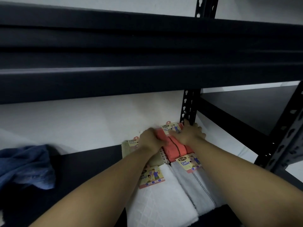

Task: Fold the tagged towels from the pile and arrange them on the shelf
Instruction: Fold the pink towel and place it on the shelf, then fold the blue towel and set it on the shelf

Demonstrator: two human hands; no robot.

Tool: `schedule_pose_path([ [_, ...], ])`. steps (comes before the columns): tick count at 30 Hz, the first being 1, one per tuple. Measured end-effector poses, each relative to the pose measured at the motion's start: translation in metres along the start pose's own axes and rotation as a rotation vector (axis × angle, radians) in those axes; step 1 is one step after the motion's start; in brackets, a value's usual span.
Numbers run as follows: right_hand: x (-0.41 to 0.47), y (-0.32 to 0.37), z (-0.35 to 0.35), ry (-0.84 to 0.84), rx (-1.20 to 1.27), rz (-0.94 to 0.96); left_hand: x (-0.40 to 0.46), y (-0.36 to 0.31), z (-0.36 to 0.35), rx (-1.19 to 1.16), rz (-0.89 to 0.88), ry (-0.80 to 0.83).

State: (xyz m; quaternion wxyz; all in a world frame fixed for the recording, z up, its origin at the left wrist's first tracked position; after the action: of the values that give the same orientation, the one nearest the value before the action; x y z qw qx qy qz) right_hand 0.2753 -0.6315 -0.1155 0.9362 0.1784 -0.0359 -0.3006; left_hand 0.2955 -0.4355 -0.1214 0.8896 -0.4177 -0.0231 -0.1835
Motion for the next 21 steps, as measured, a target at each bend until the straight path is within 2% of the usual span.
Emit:
schedule_pose_path([
  [2, -0.005, 0.006, -0.001, -0.025, -0.032, 0.034, -0.001, -0.005, -0.004, 0.121, -0.153, 0.01],
  [3, -0.006, 0.008, -0.005, 0.007, -0.043, 0.036, -0.001, -0.005, -0.011, 0.168, -0.19, 0.069],
  [6, -0.007, 0.002, -0.015, 0.095, -0.038, -0.021, -0.004, 0.005, -0.03, 0.27, -0.152, 0.254],
  [10, -0.002, -0.003, -0.023, 0.124, -0.022, -0.042, -0.01, 0.011, -0.04, 0.489, -0.224, 0.346],
  [13, 0.01, -0.003, -0.029, 0.131, -0.025, -0.064, -0.019, 0.015, -0.037, 0.517, -0.194, 0.438],
  [15, 0.001, 0.002, -0.021, 0.121, -0.045, -0.084, -0.025, 0.015, -0.025, 0.508, -0.208, 0.428],
  [17, -0.014, 0.012, -0.01, 0.066, -0.087, -0.079, -0.029, 0.018, -0.003, 0.522, -0.225, 0.348],
  [21, -0.052, 0.051, -0.001, -0.087, -0.111, 0.112, -0.047, 0.051, 0.053, 0.528, -0.191, 0.153],
])
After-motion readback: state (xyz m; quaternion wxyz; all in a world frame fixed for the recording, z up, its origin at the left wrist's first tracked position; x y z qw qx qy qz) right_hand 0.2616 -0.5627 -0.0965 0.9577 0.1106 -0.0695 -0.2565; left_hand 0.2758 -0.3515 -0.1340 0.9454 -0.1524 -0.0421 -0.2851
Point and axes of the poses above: each hand's wrist, its own x-axis towards the middle knuckle, its own z-axis out of the back of the hand, y = z × x, the point moved 5 cm from there along x, towards the middle knuckle, and after that the axes turned 6 degrees about -z, right-handed, at the moved point
